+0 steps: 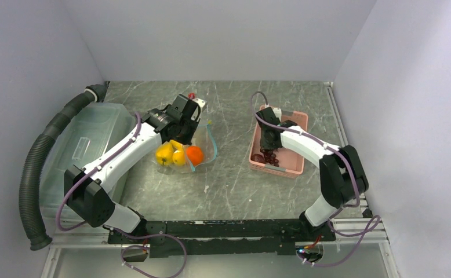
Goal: Place the food in the zip-top bag and seal the zipper
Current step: Pick up the fake fruit from the bin.
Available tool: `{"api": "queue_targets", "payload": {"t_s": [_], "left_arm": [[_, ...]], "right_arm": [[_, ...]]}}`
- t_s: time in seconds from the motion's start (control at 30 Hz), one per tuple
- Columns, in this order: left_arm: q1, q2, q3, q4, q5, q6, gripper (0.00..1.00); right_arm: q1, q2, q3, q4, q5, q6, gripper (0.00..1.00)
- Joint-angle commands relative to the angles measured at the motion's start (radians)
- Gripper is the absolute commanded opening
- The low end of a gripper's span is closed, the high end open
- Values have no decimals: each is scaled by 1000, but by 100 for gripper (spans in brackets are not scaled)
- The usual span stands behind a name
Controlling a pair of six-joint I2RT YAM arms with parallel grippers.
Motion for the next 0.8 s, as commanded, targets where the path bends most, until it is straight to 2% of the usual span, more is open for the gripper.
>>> {"api": "queue_targets", "payload": {"t_s": [0.0, 0.03, 0.43, 0.77], "left_arm": [[-4, -3, -7, 11, -8, 8, 0], [-4, -3, -8, 11, -9, 8, 0], [-3, -10, -7, 11, -6, 6, 0], [-3, -7, -6, 10, -1, 5, 0]], "right_arm": [[-8, -136, 14, -38, 53, 2, 3], [-8, -157, 16, -45, 60, 3, 0], [-8, -361, 51, -105, 136, 6, 0], [-8, -484, 74, -72, 14, -10, 0]]}}
